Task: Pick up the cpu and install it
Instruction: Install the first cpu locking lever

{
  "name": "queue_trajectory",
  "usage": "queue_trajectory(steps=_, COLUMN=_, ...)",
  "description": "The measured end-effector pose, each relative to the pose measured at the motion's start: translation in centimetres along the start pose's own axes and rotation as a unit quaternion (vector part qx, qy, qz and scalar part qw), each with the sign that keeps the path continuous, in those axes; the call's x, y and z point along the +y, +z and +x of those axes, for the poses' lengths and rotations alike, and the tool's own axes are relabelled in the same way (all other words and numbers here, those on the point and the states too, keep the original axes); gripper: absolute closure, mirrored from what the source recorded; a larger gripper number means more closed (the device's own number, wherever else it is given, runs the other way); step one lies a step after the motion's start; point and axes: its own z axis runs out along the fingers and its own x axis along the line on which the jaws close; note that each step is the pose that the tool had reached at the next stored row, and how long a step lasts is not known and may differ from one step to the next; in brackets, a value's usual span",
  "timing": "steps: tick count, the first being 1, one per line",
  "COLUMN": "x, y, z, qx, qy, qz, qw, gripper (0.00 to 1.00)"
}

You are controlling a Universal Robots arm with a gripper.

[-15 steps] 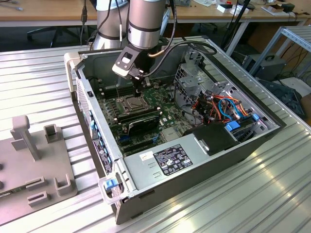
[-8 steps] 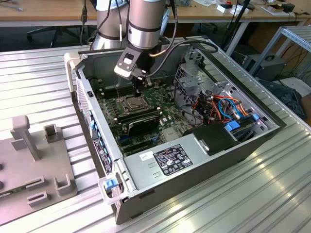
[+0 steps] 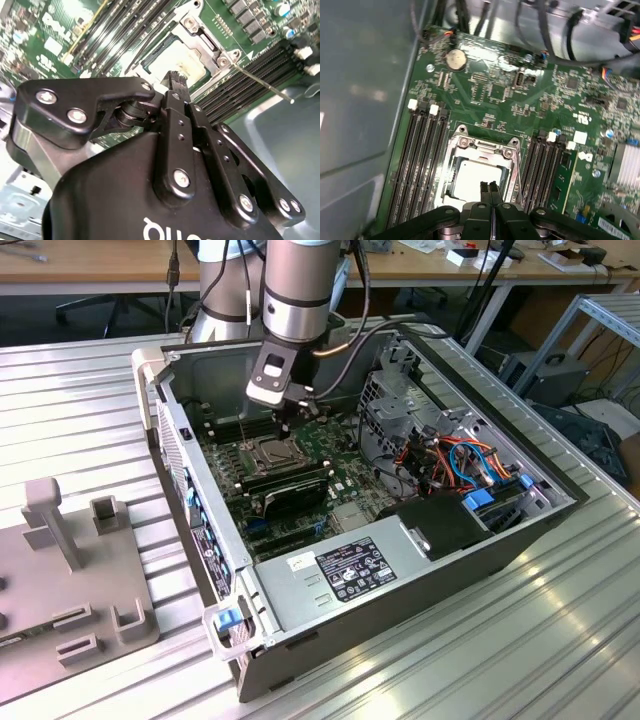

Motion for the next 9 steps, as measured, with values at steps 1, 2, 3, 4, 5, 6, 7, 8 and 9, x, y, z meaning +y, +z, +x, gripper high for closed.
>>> queue_trajectory(steps=1, x=0.0, y=0.01, z=0.0, qx=0.0003, qy=-0.01, qz=-0.0004, qw=0.99995, gripper=0.89)
queue_trajectory(steps=2, x=0.0, y=0.01, z=0.01, qx=0.0006, qy=-0.018, qz=-0.0008, qw=0.99984, gripper=0.89)
queue_trajectory(steps=3, x=0.0, y=0.02, z=0.01, qx=0.0008, qy=-0.025, qz=-0.0011, qw=0.99969, gripper=0.89)
queue_trajectory(steps=4, x=0.0, y=0.02, z=0.01, qx=0.001, qy=-0.032, qz=-0.0014, qw=0.9995, gripper=0.89)
queue_trajectory(steps=5, x=0.0, y=0.02, z=0.02, qx=0.0013, qy=-0.037, qz=-0.0017, qw=0.99932, gripper=0.89)
queue_trajectory(steps=6, x=0.0, y=0.02, z=0.02, qx=0.0014, qy=-0.042, qz=-0.0019, qw=0.99913, gripper=0.89)
queue_trajectory(steps=7, x=0.0, y=0.03, z=0.03, qx=0.0016, qy=-0.046, qz=-0.0021, qw=0.99892, gripper=0.89)
queue_trajectory(steps=8, x=0.01, y=0.02, z=0.04, qx=0.0017, qy=-0.051, qz=-0.0023, qw=0.9987, gripper=0.89)
queue_trajectory(steps=9, x=0.01, y=0.02, z=0.05, qx=0.0018, qy=-0.055, qz=-0.0024, qw=0.99847, gripper=0.89)
